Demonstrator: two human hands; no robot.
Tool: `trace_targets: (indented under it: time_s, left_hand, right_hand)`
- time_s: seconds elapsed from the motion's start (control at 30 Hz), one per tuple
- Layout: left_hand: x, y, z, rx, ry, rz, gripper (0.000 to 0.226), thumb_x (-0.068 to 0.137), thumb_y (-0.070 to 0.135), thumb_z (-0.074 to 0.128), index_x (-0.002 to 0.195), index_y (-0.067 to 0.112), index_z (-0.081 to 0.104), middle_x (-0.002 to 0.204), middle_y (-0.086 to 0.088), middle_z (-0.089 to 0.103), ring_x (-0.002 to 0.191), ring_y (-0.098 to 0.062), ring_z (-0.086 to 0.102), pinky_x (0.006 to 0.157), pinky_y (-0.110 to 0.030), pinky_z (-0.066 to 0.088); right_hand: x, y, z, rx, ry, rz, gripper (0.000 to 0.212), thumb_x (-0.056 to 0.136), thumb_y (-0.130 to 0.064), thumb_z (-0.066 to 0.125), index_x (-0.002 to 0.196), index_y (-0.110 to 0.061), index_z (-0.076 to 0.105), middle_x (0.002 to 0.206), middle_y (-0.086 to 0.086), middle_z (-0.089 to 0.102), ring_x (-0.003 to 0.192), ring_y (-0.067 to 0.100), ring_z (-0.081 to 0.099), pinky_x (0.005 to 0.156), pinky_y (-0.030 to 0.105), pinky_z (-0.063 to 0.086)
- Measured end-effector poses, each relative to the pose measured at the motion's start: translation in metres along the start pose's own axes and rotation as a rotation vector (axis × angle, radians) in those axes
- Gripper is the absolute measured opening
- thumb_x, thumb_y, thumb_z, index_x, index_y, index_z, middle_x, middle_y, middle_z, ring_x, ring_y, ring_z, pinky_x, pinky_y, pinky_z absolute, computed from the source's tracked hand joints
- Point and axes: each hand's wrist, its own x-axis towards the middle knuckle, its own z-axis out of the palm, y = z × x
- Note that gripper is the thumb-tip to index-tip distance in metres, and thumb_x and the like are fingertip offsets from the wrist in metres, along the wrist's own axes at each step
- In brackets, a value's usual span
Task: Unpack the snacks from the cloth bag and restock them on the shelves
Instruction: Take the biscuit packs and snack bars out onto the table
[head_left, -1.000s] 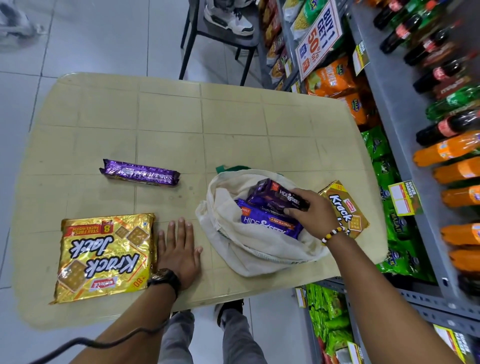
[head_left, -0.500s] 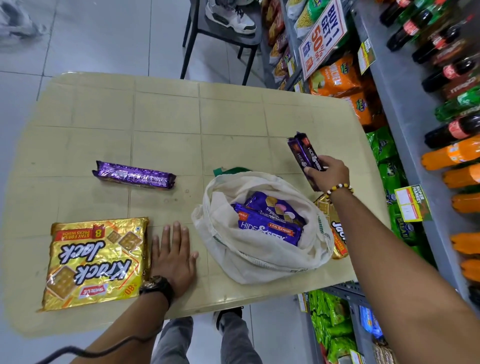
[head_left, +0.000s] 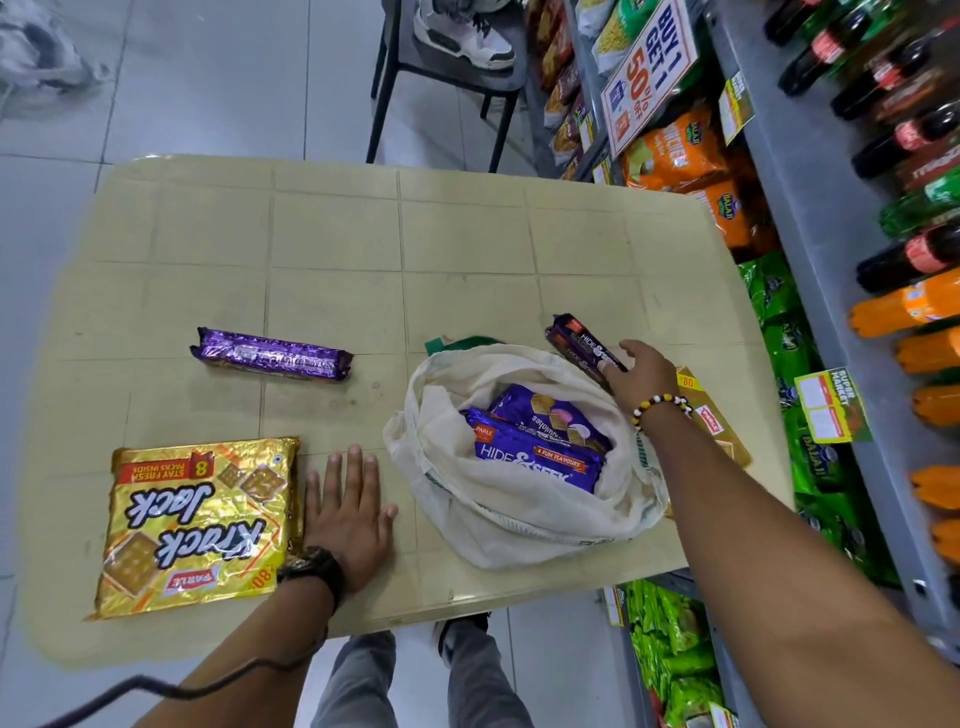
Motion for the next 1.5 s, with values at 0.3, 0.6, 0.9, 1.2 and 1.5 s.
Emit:
trace_targets:
  time_s: [0.3,0.6,0.9,1.2,1.5]
  left_hand:
    - [-0.002,0.013,-0.093,-0.337,-0.003,0.117,0.058,0.095,0.032,0.054,0.148,0.014,0.039,0.154,-0.016,0.041,0.139,-0.031,0.041,0.112,-0.039,0.033]
    - [0.039,0.136,-0.184,-0.591,-0.069,0.461,0.044,0.096,0.020,0.054,0.141,0.022,0.050,0.144,0.000,0.052,0.128,-0.018,0.052,0.105,-0.037,0.046]
    - [0.035,0.120,-0.141,-1.126,-0.151,0.084,0.014,0.083,0.043,0.068,0.092,0.032,0.071,0.089,0.003,0.077,0.075,-0.006,0.074,0.061,-0.020,0.056]
    - [0.012,0.101,-0.102,-1.129,-0.391,-0.039,0.041,0.104,0.042,0.038,0.122,0.016,0.063,0.103,-0.012,0.078,0.093,-0.035,0.074,0.066,-0.031,0.056]
    - [-0.006,0.090,-0.144,-1.359,-0.186,0.165,0.048,0.093,0.057,0.049,0.131,0.029,0.062,0.123,-0.002,0.072,0.112,-0.021,0.069,0.094,-0.038,0.051]
  right_hand:
    - [-0.119,0.001,-0.030,0.419,-0.025,-0.049,0.039,0.085,-0.011,0.074,0.123,-0.014,0.066,0.115,0.004,0.069,0.105,0.016,0.064,0.088,0.027,0.053]
    - [-0.151,0.013,-0.003,0.730,-0.150,0.052,0.036,0.090,-0.009,0.070,0.123,-0.020,0.061,0.111,-0.008,0.064,0.102,-0.003,0.060,0.078,0.009,0.053]
    - [-0.180,0.038,0.031,0.943,-0.266,0.377,0.023,0.096,-0.030,0.062,0.117,-0.019,0.058,0.121,0.010,0.068,0.112,0.025,0.066,0.100,0.050,0.053]
    - [-0.202,0.027,0.042,0.887,-0.300,0.299,0.031,0.097,-0.038,0.059,0.123,-0.021,0.066,0.106,0.001,0.077,0.098,0.019,0.073,0.095,0.046,0.057]
    - [-0.217,-0.017,-0.008,1.153,-0.189,0.122,0.029,0.090,-0.037,0.068,0.119,-0.042,0.069,0.118,-0.004,0.075,0.108,0.016,0.071,0.087,0.035,0.059]
